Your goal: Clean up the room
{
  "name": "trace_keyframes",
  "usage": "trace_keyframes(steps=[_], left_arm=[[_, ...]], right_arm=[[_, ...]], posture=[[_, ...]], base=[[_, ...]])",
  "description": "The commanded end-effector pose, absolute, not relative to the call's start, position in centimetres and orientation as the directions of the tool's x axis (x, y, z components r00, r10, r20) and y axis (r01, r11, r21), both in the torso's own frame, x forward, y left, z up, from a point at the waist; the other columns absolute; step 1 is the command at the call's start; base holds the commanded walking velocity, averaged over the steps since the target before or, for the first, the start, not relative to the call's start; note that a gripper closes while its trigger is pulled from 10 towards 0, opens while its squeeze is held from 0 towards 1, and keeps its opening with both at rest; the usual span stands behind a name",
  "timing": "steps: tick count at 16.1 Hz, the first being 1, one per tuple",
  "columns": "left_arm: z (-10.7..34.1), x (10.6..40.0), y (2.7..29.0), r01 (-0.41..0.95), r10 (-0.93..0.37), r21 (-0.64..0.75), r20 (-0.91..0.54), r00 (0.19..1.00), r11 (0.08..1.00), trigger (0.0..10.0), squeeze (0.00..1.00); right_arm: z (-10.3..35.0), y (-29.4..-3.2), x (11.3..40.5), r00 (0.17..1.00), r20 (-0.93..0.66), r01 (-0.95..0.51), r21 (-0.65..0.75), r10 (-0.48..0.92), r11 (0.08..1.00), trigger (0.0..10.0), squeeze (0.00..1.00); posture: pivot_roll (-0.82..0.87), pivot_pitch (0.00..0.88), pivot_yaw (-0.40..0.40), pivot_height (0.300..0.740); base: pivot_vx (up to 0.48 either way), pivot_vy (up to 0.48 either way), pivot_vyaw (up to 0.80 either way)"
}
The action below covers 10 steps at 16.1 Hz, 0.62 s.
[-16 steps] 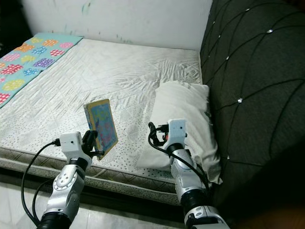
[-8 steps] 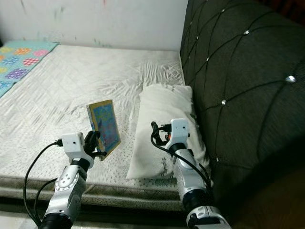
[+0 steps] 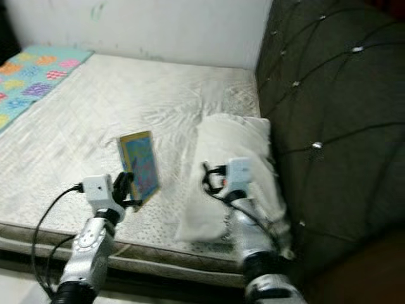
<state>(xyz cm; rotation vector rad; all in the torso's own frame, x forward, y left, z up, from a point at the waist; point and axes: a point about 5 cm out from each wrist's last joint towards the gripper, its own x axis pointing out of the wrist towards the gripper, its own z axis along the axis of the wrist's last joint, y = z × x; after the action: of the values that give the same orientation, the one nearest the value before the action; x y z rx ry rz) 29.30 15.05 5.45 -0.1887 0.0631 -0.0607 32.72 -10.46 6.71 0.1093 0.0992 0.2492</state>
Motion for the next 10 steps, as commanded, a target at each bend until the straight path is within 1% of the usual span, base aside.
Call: trace_keyframes(steps=[1,3,6,9,10], left_arm=[[6.32,29.73,15.11,0.063,-0.067,-0.179,-0.02,0.998,0.982,10.0,0.0],[6.29,29.75,15.08,0.063,-0.068,-0.178,-0.022,0.997,0.982,10.0,0.0],[6.16,29.81,15.12,0.052,-0.059,-0.193,-0.031,0.998,0.98,10.0,0.0],[6.12,29.85,15.2,0.046,-0.055,-0.203,-0.036,0.998,0.978,10.0,0.0],[6.16,29.84,15.19,0.051,-0.058,-0.201,-0.033,0.998,0.978,10.0,0.0]], right_arm=[[7.05,-10.85,33.01,0.966,-0.079,-0.236,0.113,0.245,0.965,10.0,0.0],[7.04,-10.88,33.01,0.966,-0.08,-0.234,0.112,0.244,0.966,10.0,0.0],[7.04,-10.88,33.03,0.966,-0.082,-0.234,0.113,0.243,0.966,10.0,0.0],[7.03,-10.87,33.03,0.966,-0.083,-0.234,0.113,0.244,0.966,10.0,0.0],[7.03,-10.87,33.02,0.966,-0.083,-0.234,0.114,0.244,0.966,10.0,0.0]], posture=[[-0.04,0.0,-0.02,0.74],[-0.04,0.0,-0.02,0.74],[-0.04,0.0,-0.019,0.74],[-0.04,0.0,-0.019,0.74],[-0.04,0.0,-0.019,0.74]], base=[[0.0,0.0,0.0],[0.0,0.0,0.0],[0.0,0.0,-0.59],[0.0,0.0,0.0],[0.0,0.349,0.0]])
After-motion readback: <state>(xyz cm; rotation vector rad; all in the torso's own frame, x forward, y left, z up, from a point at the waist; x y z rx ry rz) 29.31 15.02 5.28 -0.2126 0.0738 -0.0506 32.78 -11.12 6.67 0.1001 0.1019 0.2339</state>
